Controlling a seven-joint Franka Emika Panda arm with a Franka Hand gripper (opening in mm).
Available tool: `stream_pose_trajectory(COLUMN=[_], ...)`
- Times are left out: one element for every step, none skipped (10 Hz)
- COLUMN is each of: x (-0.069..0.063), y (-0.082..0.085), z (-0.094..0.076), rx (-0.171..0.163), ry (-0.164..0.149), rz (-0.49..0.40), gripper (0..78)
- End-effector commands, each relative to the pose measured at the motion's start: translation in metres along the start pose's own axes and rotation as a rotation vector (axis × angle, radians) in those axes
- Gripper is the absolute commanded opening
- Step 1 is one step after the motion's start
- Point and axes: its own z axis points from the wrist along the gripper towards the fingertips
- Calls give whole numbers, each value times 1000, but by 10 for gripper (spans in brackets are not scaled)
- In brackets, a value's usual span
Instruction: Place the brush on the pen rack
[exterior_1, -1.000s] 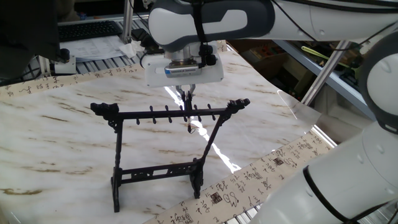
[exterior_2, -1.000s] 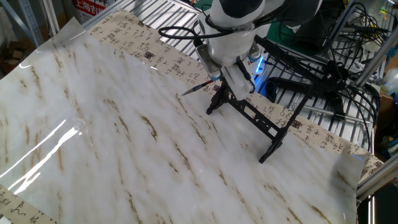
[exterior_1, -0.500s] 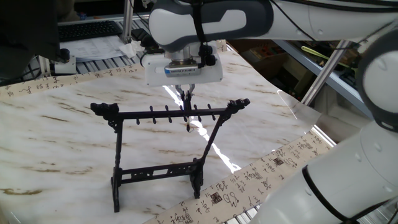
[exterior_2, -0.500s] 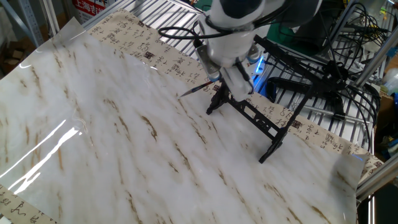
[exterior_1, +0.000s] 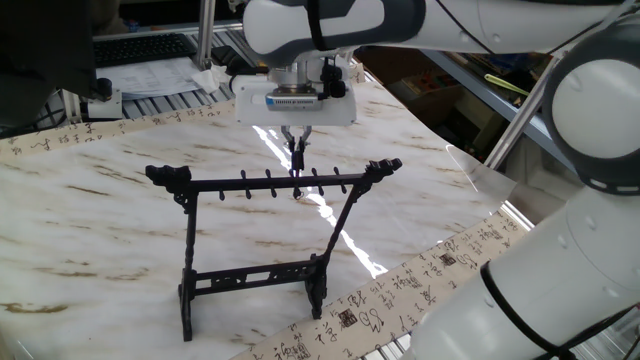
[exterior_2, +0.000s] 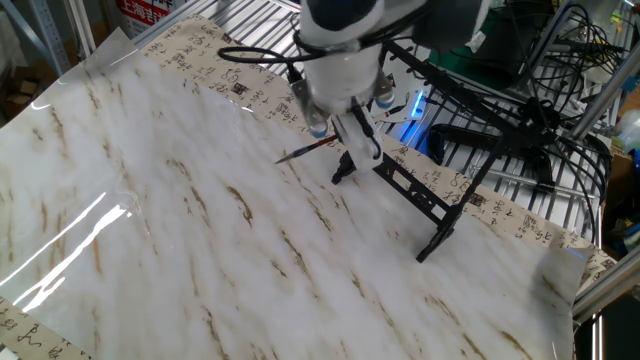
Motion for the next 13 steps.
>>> stream_pose_trajectory(x=[-1, -3, -3, -5, -7, -10, -13, -13, -13, -13, -13, -12, -10], y=[-6, -8, -9, -9, -9, -9, -9, -10, -10, -10, -11, -11, -11], z=[-4, -5, -5, -5, -5, -4, -4, -4, -4, -4, -4, -5, -5], rx=[-32, -58, -66, -81, -87, -86, -92, -95, -95, -96, -104, -115, -116], ry=[21, 38, 42, 53, 57, 57, 77, 96, 107, 110, 118, 132, 140], rz=[35, 55, 66, 80, 90, 91, 93, 109, 125, 143, 165, 178, 185], gripper=[11, 11, 11, 11, 11, 11, 11, 11, 11, 11, 11, 11, 11])
